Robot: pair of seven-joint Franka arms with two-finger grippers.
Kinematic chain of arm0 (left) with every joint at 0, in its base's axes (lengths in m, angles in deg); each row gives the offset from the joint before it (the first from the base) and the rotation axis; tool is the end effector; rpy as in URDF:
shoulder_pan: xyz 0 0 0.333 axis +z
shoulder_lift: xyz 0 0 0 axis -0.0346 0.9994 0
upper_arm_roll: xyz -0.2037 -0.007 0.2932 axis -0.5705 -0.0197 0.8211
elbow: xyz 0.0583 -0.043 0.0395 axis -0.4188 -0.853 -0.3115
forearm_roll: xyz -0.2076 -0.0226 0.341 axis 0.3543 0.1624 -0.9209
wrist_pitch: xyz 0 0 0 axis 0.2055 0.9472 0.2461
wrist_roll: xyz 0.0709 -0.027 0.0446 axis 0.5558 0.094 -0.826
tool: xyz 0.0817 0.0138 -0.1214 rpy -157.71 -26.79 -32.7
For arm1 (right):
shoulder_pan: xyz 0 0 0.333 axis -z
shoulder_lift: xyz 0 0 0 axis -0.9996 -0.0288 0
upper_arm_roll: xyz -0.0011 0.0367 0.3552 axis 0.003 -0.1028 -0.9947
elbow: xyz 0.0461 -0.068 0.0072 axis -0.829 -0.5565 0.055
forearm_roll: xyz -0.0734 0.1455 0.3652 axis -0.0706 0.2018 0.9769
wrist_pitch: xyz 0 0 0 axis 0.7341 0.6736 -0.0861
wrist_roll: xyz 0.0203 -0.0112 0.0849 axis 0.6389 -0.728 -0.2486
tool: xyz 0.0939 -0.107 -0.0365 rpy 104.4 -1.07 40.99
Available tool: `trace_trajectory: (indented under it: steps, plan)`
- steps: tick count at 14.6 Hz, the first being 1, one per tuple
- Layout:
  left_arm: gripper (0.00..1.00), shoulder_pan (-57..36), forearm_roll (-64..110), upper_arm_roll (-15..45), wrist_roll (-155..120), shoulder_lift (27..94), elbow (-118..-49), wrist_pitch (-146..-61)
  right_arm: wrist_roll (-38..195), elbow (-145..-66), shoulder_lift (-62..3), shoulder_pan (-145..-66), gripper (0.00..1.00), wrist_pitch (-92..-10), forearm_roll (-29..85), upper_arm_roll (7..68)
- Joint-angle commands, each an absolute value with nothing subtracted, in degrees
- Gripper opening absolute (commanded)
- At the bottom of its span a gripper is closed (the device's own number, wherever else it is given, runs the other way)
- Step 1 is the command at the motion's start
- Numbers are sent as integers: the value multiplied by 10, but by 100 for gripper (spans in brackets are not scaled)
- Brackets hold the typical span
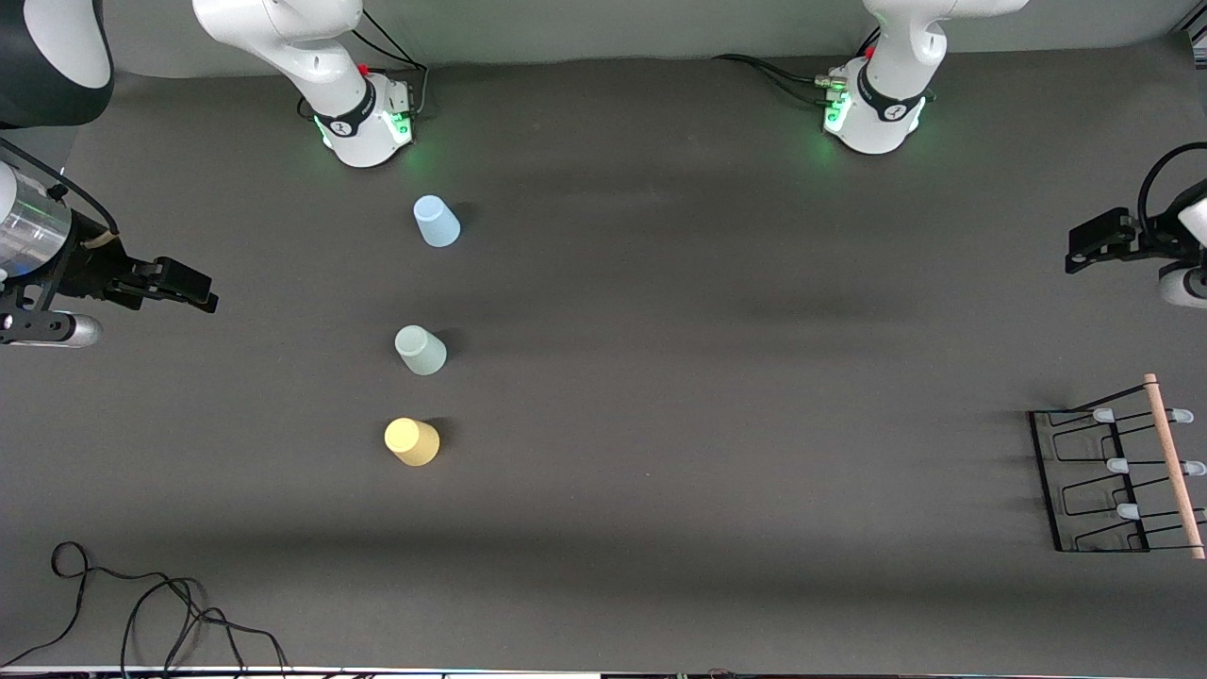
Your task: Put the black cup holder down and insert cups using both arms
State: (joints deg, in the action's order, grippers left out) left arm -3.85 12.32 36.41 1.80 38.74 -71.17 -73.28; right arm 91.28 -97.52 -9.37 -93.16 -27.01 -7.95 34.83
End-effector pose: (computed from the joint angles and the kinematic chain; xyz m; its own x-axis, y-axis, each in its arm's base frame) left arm 0.5757 0.0179 0.6057 0.9773 -0.1954 -0.0816 -0.1972 -0.9803 -0.0138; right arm 0.5801 0.0266 0.5882 0.9947 -0.0900 -0.0502 -0.0905 -0.9959 -0.0063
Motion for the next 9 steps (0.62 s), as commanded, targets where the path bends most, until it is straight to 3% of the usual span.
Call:
trace_trajectory:
  steps: [1,9]
  plan:
    - [100,-40,122,368,18,399,-704,-747,901,-964,-101,-927,100,-262,-84,345]
    - [100,70,149,368,49,495,-696,-877,902,-964,-101,-930,100,-262,-85,345]
